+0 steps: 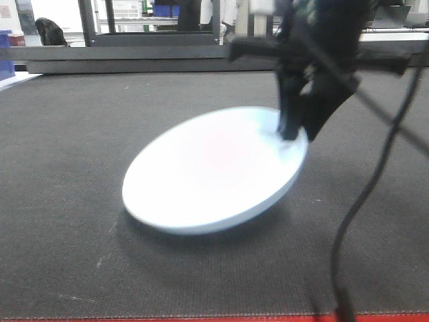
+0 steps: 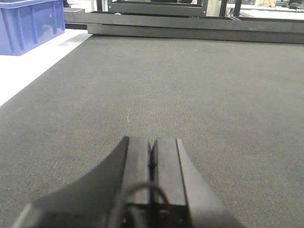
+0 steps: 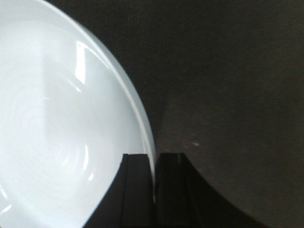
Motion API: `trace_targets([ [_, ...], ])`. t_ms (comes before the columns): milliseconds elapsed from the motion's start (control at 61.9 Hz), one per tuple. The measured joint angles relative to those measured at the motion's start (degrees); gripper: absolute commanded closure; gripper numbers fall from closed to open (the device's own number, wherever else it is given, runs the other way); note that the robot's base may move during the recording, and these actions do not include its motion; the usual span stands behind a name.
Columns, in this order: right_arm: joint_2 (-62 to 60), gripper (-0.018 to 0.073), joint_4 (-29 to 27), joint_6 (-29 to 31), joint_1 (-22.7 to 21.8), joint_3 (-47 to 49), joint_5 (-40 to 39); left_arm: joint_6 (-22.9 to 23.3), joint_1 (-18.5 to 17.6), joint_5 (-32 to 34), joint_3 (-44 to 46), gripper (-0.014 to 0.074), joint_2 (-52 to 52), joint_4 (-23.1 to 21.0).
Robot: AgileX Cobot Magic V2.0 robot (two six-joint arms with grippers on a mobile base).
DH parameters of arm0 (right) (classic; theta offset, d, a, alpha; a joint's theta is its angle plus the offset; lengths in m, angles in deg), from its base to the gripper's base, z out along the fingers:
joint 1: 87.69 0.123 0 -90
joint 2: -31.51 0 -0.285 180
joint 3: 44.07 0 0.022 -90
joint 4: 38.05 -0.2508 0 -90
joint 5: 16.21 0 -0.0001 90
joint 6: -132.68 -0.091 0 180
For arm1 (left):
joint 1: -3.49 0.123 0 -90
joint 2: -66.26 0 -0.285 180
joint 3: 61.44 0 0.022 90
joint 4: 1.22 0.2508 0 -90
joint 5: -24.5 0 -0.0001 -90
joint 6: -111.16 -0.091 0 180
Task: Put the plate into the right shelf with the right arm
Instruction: 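Grip the plate rim with the right gripper and lift it upright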
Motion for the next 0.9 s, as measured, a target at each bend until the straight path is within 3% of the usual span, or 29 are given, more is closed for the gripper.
trace_targets([
  [210, -10.24, 0.0505, 0.00, 6.49, -3.96, -7.79, -7.99, 0.00, 0.00, 0.00, 0.00, 0.0724, 0.00, 0.00],
  [485, -26.84, 0.0505, -2.64, 15.54, -11.45, -24.67, -30.57, 0.00, 0.00, 0.00, 0.00, 0.0724, 0.00, 0.00],
  [501, -39.83, 0.0505, -5.78, 22.49, -19.23, -36.63, -43.66, 0.00, 0.00, 0.00, 0.00, 0.0724, 0.00, 0.00],
  [678, -49.10, 0.0505, -5.76, 23.53, -23.28, -42.68, -48.92, 0.00, 0.00, 0.00, 0.00, 0.0724, 0.00, 0.00],
  [905, -62.11, 0.0505, -5.12, 23.86, -23.89, -48.97, -50.10, 0.00, 0.00, 0.00, 0.00, 0.0724, 0.00, 0.00],
])
